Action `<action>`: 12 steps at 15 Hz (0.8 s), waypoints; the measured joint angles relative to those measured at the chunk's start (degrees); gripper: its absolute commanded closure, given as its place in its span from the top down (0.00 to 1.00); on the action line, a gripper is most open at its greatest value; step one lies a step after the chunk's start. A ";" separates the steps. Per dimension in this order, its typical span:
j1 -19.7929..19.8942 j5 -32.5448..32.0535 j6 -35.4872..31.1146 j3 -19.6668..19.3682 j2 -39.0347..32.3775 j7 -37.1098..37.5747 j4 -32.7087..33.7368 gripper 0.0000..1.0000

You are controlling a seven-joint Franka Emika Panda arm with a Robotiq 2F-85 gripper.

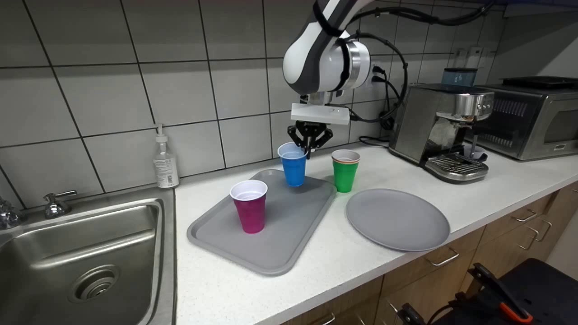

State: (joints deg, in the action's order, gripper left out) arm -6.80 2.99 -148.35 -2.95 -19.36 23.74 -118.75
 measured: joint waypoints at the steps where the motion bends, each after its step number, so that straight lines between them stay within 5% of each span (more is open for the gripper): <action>1: 0.23 0.00 -0.36 0.00 0.91 -0.47 -0.92 0.01; 12: 2.78 0.44 -2.58 0.01 12.25 -6.79 -11.82 0.01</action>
State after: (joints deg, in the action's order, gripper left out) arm -4.02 3.43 -150.93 -2.94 -7.11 16.94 -130.58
